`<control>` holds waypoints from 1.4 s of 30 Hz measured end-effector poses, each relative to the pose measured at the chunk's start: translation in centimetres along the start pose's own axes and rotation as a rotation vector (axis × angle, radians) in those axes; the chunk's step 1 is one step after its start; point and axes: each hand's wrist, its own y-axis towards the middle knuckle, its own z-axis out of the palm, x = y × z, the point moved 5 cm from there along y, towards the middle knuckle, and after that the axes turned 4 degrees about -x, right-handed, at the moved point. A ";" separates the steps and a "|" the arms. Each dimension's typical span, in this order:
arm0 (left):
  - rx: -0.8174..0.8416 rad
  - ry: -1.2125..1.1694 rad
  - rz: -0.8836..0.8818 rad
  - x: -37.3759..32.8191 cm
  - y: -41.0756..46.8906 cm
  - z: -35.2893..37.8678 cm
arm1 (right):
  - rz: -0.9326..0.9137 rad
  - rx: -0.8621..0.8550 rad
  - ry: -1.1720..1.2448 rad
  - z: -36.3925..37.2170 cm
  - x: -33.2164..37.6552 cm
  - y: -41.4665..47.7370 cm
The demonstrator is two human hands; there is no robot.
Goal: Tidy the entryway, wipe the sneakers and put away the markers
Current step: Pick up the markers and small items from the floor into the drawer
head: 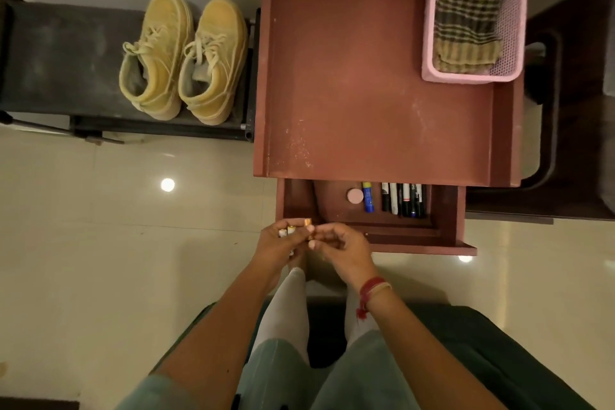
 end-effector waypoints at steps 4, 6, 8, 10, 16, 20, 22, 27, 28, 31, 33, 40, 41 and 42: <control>0.071 0.006 0.016 -0.1 1.3 2.6 | -0.037 -0.062 -0.059 -1.8 -0.9 1.5; 0.069 0.012 -0.015 -0.1 2.2 3.2 | -0.001 -0.108 -0.044 -2.9 -1.4 2.5; 0.040 -0.020 -0.083 0.3 3.3 3.5 | 0.075 -0.212 -0.061 -4.4 -2.2 4.1; 0.010 -0.107 -0.151 0.7 4.3 3.4 | 0.125 -0.323 -0.153 -5.7 -3.4 6.5; -0.011 -0.120 -0.178 0.9 7.1 3.3 | 0.017 -0.353 -0.571 -3.8 -4.8 13.7; -0.028 -0.036 -0.149 0.9 8.5 3.2 | 0.008 -0.434 -0.672 -3.1 -5.8 16.0; -0.023 -0.035 -0.125 1.2 8.9 3.1 | 0.021 -0.440 -0.711 -2.9 -6.4 16.6; -0.098 -0.029 -0.074 1.2 9.1 2.3 | 0.035 -0.549 -0.567 -4.3 -5.8 15.6; -0.116 -0.031 -0.069 1.1 9.1 2.1 | 0.070 -0.557 -0.474 -4.6 -5.5 15.0; -0.113 -0.045 -0.054 0.7 8.7 2.1 | 0.191 -0.404 -0.087 -4.2 -5.6 13.4; -0.097 0.002 -0.025 0.4 8.4 2.5 | 0.257 -0.154 0.139 -2.5 -5.1 11.4; -0.011 0.142 -0.014 0.6 9.0 3.3 | 0.235 0.058 0.293 -0.2 -4.0 9.1; 0.012 0.098 -0.038 0.6 9.1 3.6 | 0.217 0.041 0.275 -0.1 -4.0 9.4; 0.028 0.065 -0.056 0.6 9.1 3.8 | 0.194 0.020 0.233 -0.1 -3.8 9.6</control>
